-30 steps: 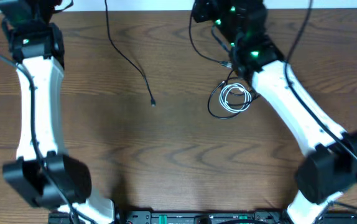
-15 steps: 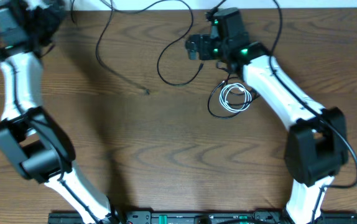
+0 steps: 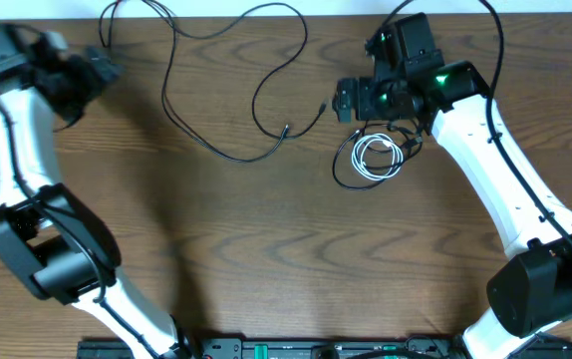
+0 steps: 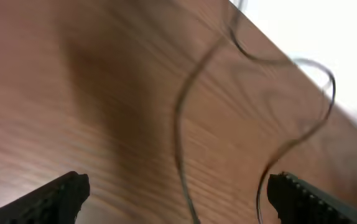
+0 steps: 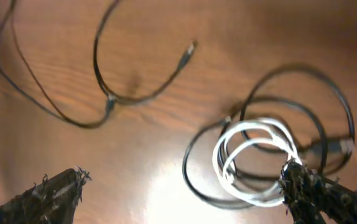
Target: Untangle cables
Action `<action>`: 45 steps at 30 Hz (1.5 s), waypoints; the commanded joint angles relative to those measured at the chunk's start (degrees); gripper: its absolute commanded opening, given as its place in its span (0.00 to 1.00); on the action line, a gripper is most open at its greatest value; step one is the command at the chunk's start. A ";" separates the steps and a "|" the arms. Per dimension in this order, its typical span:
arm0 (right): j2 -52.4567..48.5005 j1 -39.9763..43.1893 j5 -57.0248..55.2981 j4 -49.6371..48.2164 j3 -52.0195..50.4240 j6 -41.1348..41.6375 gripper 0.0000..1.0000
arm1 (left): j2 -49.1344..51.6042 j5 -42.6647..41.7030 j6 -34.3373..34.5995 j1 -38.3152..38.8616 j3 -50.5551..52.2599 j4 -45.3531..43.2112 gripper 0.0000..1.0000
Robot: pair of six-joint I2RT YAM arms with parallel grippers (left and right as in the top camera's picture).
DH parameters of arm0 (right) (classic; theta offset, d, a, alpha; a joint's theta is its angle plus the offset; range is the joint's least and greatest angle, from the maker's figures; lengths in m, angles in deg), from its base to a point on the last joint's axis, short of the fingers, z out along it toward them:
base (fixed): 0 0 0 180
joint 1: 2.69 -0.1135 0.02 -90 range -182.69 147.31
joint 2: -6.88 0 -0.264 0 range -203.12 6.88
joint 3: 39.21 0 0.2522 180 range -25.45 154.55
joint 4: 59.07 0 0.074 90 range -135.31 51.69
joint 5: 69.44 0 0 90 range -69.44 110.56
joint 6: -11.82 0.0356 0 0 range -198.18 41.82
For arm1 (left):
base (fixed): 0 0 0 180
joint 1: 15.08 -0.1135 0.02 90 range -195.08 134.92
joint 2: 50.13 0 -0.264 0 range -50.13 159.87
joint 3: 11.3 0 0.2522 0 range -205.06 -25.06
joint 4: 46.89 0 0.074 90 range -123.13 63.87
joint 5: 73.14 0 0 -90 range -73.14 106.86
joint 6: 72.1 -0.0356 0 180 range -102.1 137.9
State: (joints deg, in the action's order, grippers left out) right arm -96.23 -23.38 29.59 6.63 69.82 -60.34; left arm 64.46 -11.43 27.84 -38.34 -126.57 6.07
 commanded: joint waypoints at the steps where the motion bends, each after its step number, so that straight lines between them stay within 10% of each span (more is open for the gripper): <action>1: -0.02 -0.09 -0.02 3.19 0.39 -0.72 0.99 | 0.63 4.59 -4.35 4.20 -0.28 -0.04 0.96; 11: -0.02 -0.52 -0.07 8.33 0.35 -0.74 0.99 | 6.84 20.44 -4.33 13.46 -0.09 2.99 0.89; 24: -0.09 -0.52 -0.07 8.28 0.35 -0.76 0.99 | 12.57 16.31 2.93 17.53 -0.07 6.62 0.49; 31: -0.09 -0.63 -0.07 8.59 0.31 -0.76 0.99 | 12.63 15.54 11.50 18.36 0.02 4.72 0.08; 39: -0.09 -0.76 -0.07 9.60 0.28 -0.76 0.99 | 12.63 -14.12 30.73 17.38 0.02 -19.19 0.08; 45: -0.09 -0.79 -0.09 10.23 0.20 -0.79 0.99 | 12.63 -19.04 52.24 17.29 0.02 -44.28 0.08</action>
State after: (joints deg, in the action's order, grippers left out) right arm -96.25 -23.56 29.55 16.75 69.82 -60.67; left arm 77.11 -23.76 63.79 -20.64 -125.90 -31.74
